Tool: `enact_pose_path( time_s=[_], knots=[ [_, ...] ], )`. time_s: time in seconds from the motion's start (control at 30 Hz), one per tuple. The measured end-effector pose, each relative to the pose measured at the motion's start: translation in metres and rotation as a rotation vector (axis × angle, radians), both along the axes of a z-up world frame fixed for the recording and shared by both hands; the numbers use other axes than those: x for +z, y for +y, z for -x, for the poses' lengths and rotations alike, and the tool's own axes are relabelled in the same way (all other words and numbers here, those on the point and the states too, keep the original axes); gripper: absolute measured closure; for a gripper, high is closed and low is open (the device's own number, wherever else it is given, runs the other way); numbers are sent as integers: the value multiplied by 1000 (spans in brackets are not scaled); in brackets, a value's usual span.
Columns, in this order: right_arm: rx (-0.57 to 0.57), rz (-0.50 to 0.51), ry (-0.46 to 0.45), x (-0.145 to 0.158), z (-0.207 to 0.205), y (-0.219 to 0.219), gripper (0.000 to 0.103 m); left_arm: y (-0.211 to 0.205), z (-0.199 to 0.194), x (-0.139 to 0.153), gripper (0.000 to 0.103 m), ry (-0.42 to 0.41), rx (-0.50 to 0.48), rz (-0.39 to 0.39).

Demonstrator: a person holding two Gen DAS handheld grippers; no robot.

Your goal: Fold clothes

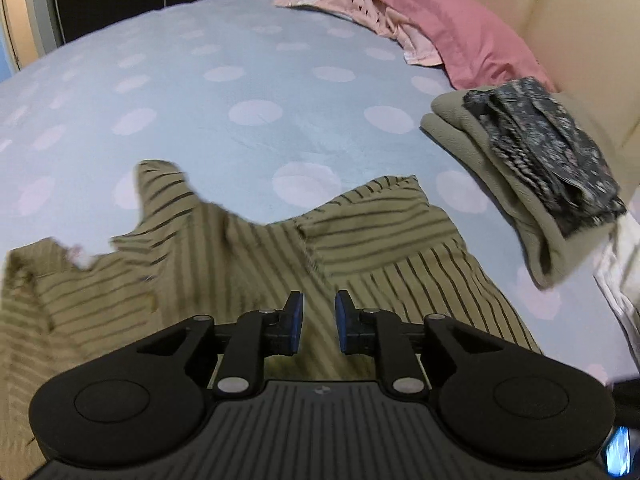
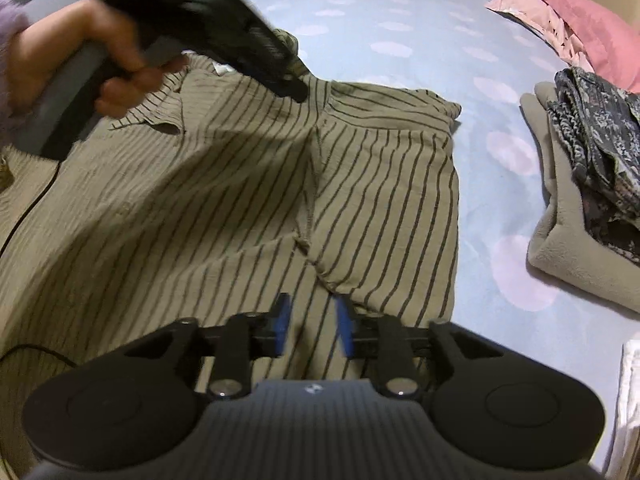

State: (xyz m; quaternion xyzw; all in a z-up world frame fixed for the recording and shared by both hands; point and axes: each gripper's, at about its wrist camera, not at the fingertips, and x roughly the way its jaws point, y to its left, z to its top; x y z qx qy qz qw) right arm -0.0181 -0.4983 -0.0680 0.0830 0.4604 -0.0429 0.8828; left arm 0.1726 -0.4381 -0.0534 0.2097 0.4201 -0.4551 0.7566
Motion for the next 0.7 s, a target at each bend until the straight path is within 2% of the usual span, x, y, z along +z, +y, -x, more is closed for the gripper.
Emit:
enact_pose_path(
  time_s=[0.2, 0.27, 0.4, 0.47, 0.57, 0.7],
  knots=[
    [56, -111, -35, 29, 29, 11, 63, 61, 40, 34, 83, -47, -20, 16],
    [97, -150, -49, 38, 44, 19, 60, 83, 55, 43, 82, -53, -21, 29],
    [131, -159, -86, 64, 84, 40, 56, 129, 91, 58, 80, -56, -35, 54],
    [138, -211, -104, 77, 107, 46, 56, 153, 111, 64, 78, -56, -50, 71],
    [168, -310, -136, 98, 140, 62, 55, 186, 143, 65, 76, -45, -70, 82],
    [270, -416, -165, 120, 176, 97, 55, 227, 181, 57, 76, 1, -103, 64]
  ],
)
